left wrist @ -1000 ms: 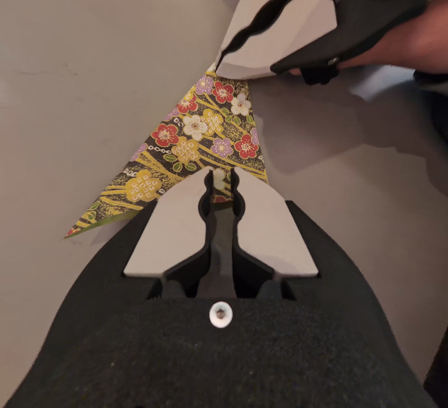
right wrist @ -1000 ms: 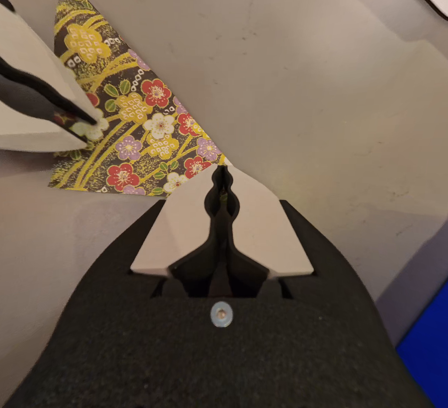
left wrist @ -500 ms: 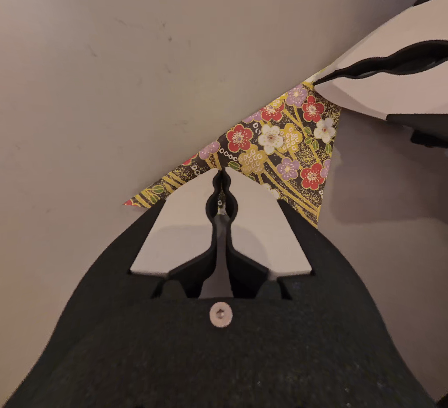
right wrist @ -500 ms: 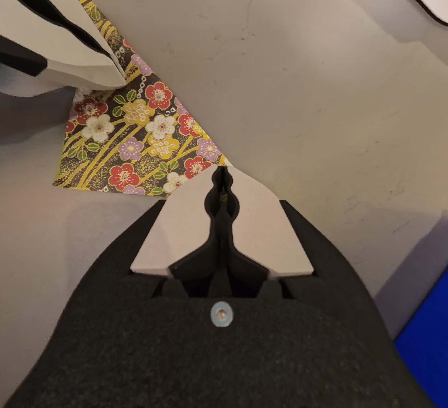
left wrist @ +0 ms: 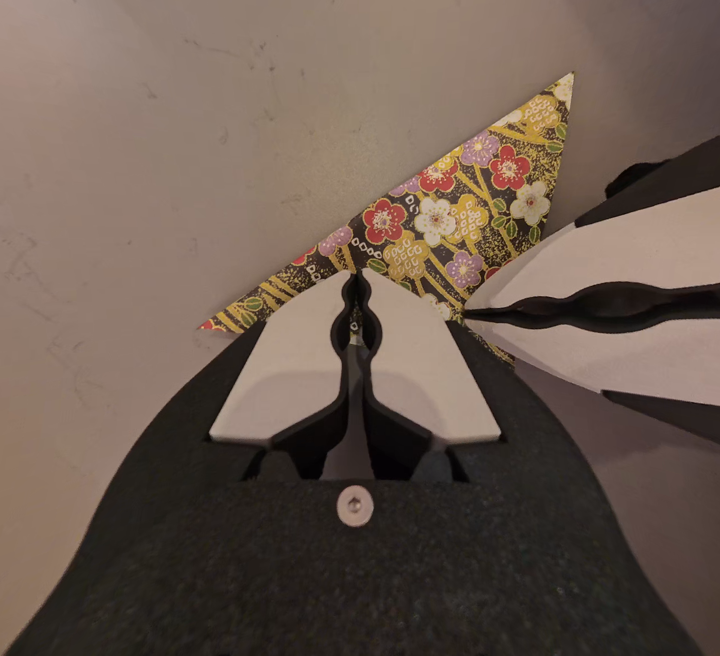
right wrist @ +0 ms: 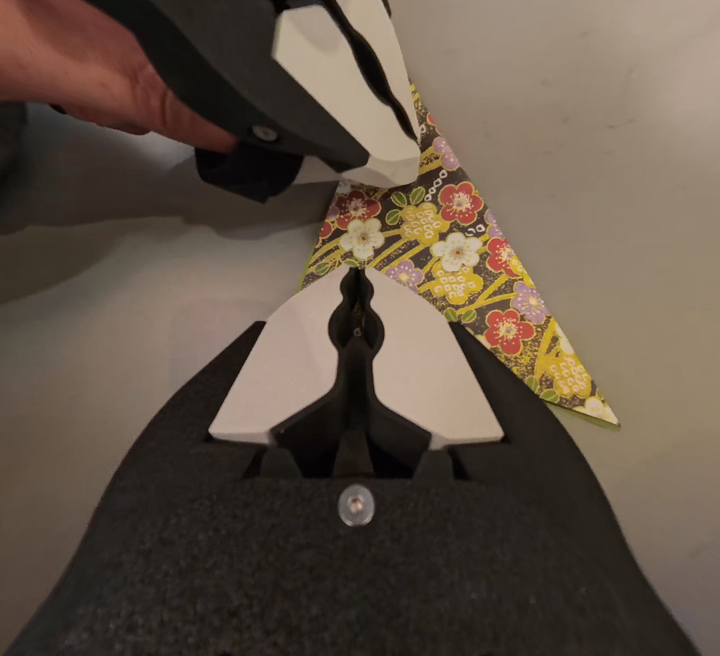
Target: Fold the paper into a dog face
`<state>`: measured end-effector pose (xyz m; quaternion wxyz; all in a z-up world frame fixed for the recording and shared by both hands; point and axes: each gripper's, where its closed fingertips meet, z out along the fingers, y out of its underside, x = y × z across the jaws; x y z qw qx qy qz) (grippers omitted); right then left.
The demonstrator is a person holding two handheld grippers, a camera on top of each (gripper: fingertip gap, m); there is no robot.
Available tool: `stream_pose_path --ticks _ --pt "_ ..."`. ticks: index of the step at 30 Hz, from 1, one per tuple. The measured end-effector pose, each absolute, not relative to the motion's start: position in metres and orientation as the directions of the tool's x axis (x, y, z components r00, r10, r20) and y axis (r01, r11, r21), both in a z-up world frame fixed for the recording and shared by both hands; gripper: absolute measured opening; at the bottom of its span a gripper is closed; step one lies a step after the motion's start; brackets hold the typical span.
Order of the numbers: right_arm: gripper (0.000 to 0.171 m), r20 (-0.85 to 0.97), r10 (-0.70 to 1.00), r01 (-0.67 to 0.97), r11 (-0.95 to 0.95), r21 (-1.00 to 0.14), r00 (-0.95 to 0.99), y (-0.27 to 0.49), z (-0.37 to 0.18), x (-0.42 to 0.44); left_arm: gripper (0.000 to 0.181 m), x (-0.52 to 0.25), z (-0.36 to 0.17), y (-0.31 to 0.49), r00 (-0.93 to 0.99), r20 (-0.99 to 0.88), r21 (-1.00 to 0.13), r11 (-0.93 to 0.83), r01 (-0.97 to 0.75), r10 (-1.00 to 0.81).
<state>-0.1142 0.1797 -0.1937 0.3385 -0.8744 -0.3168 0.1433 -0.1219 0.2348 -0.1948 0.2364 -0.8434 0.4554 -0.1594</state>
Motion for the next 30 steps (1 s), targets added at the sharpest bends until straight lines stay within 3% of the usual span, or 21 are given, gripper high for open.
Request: stream_pose_path --ticks 6,22,30 --pt "0.000 -0.059 0.638 0.441 -0.593 -0.673 0.768 0.179 -0.194 -0.114 0.000 -0.118 -0.188 0.236 0.491 0.022 -0.587 -0.408 -0.699 -0.871" --pt "0.001 -0.049 0.604 0.420 -0.608 -0.674 0.795 0.179 -0.194 -0.115 0.000 -0.157 -0.194 0.278 0.598 -0.021 -0.582 -0.477 -0.659 -0.801" --pt "0.000 -0.064 0.603 0.412 -0.615 -0.672 0.795 0.179 -0.194 -0.115 0.000 -0.176 -0.176 0.287 0.487 -0.153 -0.655 -0.280 -0.701 -0.860"
